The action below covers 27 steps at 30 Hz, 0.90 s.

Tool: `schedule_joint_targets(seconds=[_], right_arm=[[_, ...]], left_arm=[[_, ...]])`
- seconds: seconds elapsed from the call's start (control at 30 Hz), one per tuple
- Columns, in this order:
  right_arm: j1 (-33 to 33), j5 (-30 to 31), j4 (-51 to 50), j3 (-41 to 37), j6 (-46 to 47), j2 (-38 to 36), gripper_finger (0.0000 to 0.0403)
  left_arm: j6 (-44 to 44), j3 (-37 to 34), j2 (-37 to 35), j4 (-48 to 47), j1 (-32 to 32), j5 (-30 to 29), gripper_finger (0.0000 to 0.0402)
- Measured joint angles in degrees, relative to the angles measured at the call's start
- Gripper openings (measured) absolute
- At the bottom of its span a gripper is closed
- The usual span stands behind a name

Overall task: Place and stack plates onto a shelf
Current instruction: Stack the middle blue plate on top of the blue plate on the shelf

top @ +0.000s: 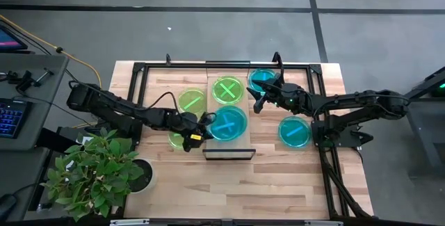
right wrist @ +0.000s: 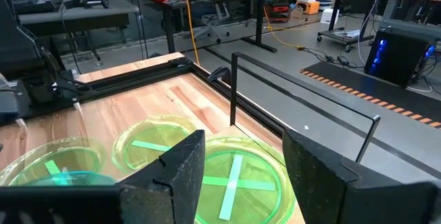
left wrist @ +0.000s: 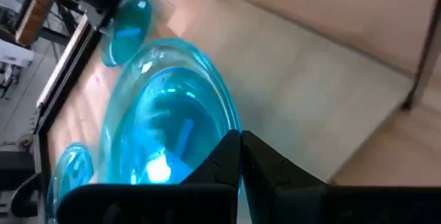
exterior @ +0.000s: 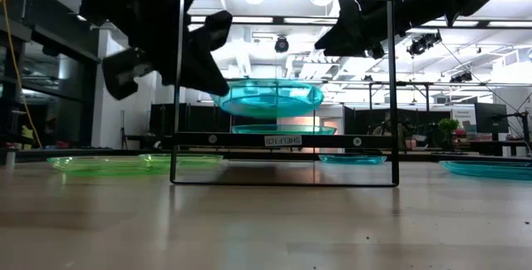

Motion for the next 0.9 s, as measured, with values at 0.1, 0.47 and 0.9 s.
schedule_joint_targets(seconds=[0.1, 0.47, 0.9], right_arm=[[0.0, 0.0, -0.01, 0.0, 0.0, 0.0, 0.0184], [0.0, 0.0, -0.01, 0.0, 0.0, 0.0, 0.0184], [0.0, 0.0, -0.03, 0.0, 0.0, 0.0, 0.0184]], left_arm=[[2.03, 0.11, 2.23, 1.73, 0.25, -1.17, 0.0], [3.76, 0.02, 10.05, 10.19, 0.45, -5.77, 0.0001], [4.81, 0.04, 10.36, 13.24, 0.04, -7.96, 0.0056]])
